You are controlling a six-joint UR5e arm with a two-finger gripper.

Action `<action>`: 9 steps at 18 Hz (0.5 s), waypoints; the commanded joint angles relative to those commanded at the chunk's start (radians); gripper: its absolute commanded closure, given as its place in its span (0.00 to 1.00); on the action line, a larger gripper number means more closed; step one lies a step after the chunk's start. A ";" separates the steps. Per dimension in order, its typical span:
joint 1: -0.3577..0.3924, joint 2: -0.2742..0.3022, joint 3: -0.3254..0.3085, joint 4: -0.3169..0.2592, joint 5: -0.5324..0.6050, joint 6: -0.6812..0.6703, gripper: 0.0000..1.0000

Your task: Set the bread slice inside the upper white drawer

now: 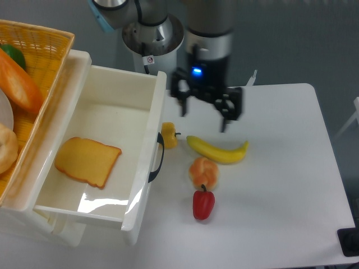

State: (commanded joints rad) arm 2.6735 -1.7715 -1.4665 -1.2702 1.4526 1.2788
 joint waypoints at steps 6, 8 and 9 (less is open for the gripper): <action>0.054 -0.141 0.006 0.055 0.102 0.157 0.00; 0.057 -0.173 0.006 0.055 0.140 0.218 0.00; 0.062 -0.192 0.006 0.055 0.141 0.243 0.00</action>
State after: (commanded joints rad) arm 2.7350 -1.9633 -1.4603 -1.2149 1.5938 1.5215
